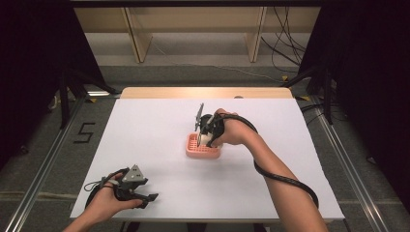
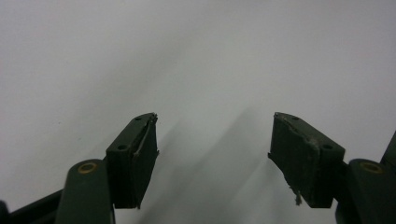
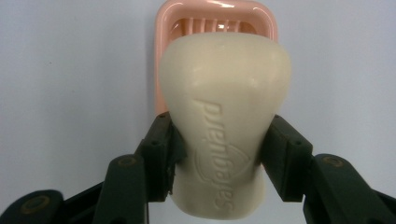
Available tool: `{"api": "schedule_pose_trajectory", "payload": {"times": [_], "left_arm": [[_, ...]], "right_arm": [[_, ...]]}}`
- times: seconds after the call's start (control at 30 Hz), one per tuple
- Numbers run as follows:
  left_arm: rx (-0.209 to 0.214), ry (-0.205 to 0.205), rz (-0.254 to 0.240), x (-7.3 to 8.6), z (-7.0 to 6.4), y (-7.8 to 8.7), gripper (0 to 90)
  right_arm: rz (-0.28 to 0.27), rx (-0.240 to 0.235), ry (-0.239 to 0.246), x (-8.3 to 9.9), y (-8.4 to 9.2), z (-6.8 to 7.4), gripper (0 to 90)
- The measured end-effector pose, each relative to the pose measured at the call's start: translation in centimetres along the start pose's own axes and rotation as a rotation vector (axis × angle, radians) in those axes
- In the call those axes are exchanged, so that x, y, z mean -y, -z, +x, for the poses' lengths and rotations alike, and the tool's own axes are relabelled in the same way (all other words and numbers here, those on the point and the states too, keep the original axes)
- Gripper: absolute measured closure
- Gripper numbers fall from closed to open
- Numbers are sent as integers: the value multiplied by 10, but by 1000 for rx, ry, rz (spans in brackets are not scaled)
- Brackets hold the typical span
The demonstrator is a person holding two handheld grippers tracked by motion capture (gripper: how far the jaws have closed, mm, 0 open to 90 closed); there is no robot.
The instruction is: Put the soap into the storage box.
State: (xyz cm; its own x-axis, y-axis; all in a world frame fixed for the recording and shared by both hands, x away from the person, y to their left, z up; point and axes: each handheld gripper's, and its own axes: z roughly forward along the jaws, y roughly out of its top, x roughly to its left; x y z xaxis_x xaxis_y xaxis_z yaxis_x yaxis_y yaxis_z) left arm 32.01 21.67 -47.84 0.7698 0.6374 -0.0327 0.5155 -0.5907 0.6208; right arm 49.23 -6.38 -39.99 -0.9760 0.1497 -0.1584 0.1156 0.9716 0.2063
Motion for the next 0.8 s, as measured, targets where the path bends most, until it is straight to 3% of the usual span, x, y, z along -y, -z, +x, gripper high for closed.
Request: {"api": "schedule_pose_trajectory", "payload": {"times": [0.07, 0.1, 0.27, 0.57, 0.7, 0.8], "left_arm": [[-1, -5, 1, 0, 0, 0, 318], [-1, -6, 1, 0, 0, 0, 318], [2, -14, 0, 0, 1, 0, 318], [3, -14, -1, 0, 1, 0, 318], [3, -14, -1, 0, 1, 0, 318], [2, -15, -5, 0, 1, -1, 318]], "right_arm": [[0, 12, 15, -2, -1, -1, 507], [-9, 20, 59, -2, -2, -4, 506], [4, 18, 20, -4, -3, -3, 506], [-4, 25, 15, -8, -8, -6, 506], [-27, 25, 39, -10, -11, -8, 506], [-7, 22, 18, -10, -12, -8, 506]]}}
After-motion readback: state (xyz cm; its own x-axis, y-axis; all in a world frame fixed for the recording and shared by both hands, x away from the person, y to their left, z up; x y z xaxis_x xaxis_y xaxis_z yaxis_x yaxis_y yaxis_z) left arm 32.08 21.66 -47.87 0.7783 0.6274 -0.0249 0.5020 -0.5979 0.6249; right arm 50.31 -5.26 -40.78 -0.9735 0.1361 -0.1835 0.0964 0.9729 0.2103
